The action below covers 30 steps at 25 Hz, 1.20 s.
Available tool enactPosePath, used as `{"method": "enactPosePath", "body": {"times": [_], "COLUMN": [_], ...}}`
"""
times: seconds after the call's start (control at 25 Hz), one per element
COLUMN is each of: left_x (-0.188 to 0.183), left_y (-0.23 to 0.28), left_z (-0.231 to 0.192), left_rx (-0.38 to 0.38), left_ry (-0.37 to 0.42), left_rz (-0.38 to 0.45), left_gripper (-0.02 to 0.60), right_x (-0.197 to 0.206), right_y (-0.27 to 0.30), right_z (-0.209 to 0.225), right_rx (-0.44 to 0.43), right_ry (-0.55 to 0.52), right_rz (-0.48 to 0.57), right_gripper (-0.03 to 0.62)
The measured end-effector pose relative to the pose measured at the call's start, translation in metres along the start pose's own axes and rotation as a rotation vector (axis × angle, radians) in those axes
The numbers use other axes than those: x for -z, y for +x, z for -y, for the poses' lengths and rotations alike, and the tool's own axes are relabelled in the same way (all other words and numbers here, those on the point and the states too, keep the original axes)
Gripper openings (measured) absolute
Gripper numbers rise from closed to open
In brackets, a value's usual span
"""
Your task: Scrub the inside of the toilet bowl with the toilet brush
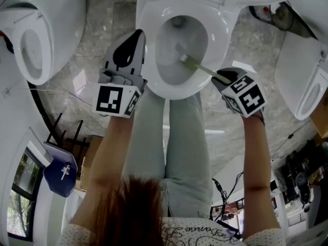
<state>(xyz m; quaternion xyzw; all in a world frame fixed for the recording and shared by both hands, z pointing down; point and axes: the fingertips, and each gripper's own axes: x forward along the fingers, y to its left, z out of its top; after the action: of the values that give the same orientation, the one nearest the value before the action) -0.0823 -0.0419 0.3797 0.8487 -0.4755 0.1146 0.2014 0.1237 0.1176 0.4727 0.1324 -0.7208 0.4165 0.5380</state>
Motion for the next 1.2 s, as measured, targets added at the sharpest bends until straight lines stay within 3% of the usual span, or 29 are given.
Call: {"method": "enactPosePath", "body": {"times": [0.72,1.2], "left_x": [0.002,0.003], "left_y": [0.008,0.012], "left_z": [-0.010,-0.014], "left_rx": [0.003,0.007], "left_ry": [-0.017,-0.019], "left_rz": [-0.014,-0.020], "left_gripper": [0.003,0.003], "right_x": [-0.018,-0.049], "right_y": [0.003,0.001], "right_z": [0.020,0.052], "right_rx": [0.056,0.169], "right_ry": [-0.028,-0.085], "right_rz": [-0.005,0.015], "right_gripper": [0.115,0.115]}}
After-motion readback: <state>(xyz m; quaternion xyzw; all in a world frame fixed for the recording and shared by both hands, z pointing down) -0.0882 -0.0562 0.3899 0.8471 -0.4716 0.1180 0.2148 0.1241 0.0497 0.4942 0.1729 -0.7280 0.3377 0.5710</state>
